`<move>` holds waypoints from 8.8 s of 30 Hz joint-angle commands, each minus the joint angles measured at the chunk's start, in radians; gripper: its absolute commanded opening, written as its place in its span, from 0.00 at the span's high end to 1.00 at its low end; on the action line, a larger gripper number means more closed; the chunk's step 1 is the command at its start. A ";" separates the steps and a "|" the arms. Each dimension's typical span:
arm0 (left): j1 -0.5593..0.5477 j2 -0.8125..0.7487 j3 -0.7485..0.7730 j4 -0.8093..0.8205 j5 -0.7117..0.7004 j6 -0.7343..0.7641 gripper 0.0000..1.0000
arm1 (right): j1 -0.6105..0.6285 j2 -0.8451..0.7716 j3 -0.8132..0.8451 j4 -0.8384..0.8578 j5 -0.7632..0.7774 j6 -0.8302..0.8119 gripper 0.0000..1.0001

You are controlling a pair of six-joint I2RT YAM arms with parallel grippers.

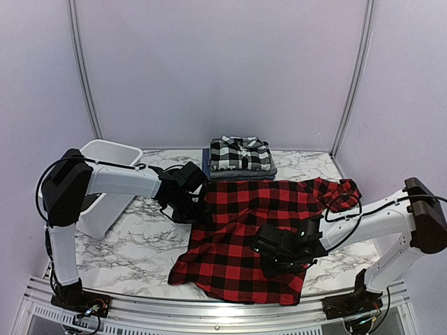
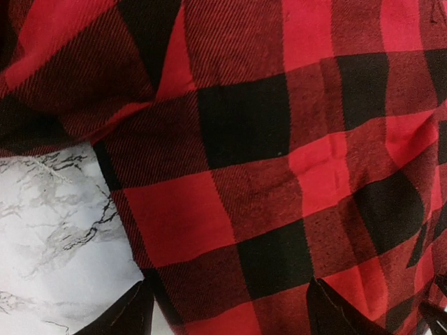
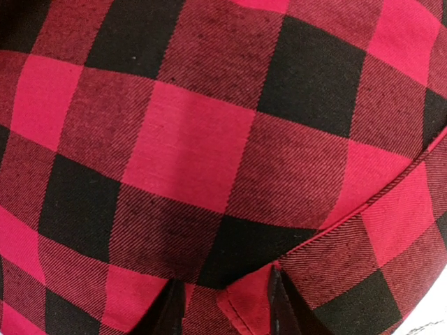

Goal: Fold and stack the long sleeve shirts
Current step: Flatten out the crumpled shirt at the center of the board, then smooth out the flattened shirt at the center of the board.

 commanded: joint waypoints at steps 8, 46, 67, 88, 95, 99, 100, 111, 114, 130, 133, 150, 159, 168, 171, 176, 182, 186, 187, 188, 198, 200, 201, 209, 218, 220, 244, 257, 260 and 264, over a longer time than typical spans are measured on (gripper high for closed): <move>0.026 0.009 -0.095 0.031 -0.093 -0.001 0.22 | 0.012 -0.052 -0.043 -0.052 0.043 0.090 0.87; 0.147 -0.061 -0.202 0.026 -0.120 0.041 0.21 | 0.021 -0.954 0.062 -0.753 0.334 0.512 0.95; 0.109 -0.161 -0.149 0.020 -0.016 0.048 0.21 | -0.101 -0.499 0.014 -0.044 0.069 -0.092 0.56; 0.001 0.001 -0.110 0.135 0.119 0.027 0.22 | -0.058 0.085 0.005 0.268 -0.133 -0.265 0.62; 0.002 -0.049 -0.262 0.125 0.079 0.035 0.22 | 0.065 0.046 -0.048 0.116 -0.179 -0.216 0.62; 0.002 -0.115 -0.371 0.123 0.089 0.019 0.22 | 0.105 -0.008 -0.032 0.064 -0.209 -0.206 0.62; 0.001 -0.135 -0.388 0.121 0.089 0.017 0.22 | 0.106 -0.020 -0.025 0.057 -0.215 -0.207 0.62; 0.001 -0.300 -0.326 -0.007 0.041 0.041 0.22 | -0.220 -0.150 0.193 0.042 -0.082 -0.394 0.56; 0.005 -0.287 -0.208 -0.021 -0.029 0.055 0.22 | -0.368 -0.107 0.264 0.114 -0.034 -0.478 0.55; 0.234 0.141 0.358 -0.128 -0.232 0.104 0.32 | -0.602 0.381 0.634 0.356 -0.125 -0.757 0.45; 0.227 0.168 0.394 -0.128 -0.197 0.131 0.32 | -0.602 0.470 0.716 0.345 -0.144 -0.804 0.37; 0.111 0.325 0.573 -0.126 -0.033 0.268 0.24 | -0.580 0.461 0.597 0.357 -0.243 -0.827 0.46; 0.085 0.319 0.551 -0.138 0.016 0.284 0.50 | -0.528 0.418 0.559 0.330 -0.177 -0.805 0.91; 0.027 0.118 0.302 -0.104 0.014 0.237 1.00 | -0.441 0.241 0.369 0.361 -0.092 -0.695 1.00; -0.004 0.038 0.178 -0.057 0.013 0.195 1.00 | -0.404 0.176 0.275 0.398 -0.090 -0.634 1.00; -0.045 -0.060 -0.018 0.035 0.022 0.122 1.00 | -0.341 0.139 0.111 0.501 -0.092 -0.536 1.00; -0.056 -0.073 -0.169 0.071 0.025 0.076 1.00 | -0.334 0.150 -0.019 0.602 -0.155 -0.477 0.91; -0.070 -0.083 -0.241 0.093 0.020 0.050 1.00 | -0.336 0.106 -0.001 0.561 -0.160 -0.493 0.73; -0.072 -0.085 -0.255 0.097 0.018 0.044 1.00 | -0.336 0.082 0.010 0.550 -0.158 -0.499 0.68; -0.074 -0.088 -0.267 0.102 0.018 0.038 1.00 | -0.342 0.054 0.025 0.530 -0.155 -0.505 0.64; -0.086 -0.101 -0.306 0.132 0.013 0.019 1.00 | -0.499 0.057 0.294 0.412 -0.111 -0.714 0.45; -0.087 -0.102 -0.307 0.133 0.014 0.019 1.00 | -0.515 0.123 0.349 0.395 -0.124 -0.774 0.43; -0.088 -0.102 -0.307 0.133 0.014 0.020 1.00 | -0.519 0.157 0.375 0.381 -0.131 -0.801 0.43; -0.091 -0.110 -0.312 0.134 0.012 0.019 1.00 | -0.526 0.298 0.434 0.337 -0.145 -0.926 0.39; -0.092 -0.105 -0.307 0.135 0.017 0.022 1.00 | -0.527 0.344 0.413 0.372 -0.066 -0.982 0.36; -0.091 -0.104 -0.306 0.135 0.017 0.023 1.00 | -0.527 0.360 0.417 0.381 -0.049 -0.985 0.36; -0.092 -0.122 -0.309 0.132 0.018 0.020 1.00 | -0.541 0.436 0.526 0.486 0.208 -1.001 1.00; -0.091 -0.143 -0.314 0.121 0.003 0.018 0.91 | -0.618 0.617 0.819 0.404 0.378 -0.949 0.97; -0.091 -0.144 -0.309 0.122 0.004 0.019 0.81 | -0.620 0.646 0.854 0.417 0.356 -0.976 0.74; -0.092 -0.146 -0.307 0.121 0.004 0.023 0.74 | -0.620 0.623 0.875 0.366 0.295 -0.963 0.44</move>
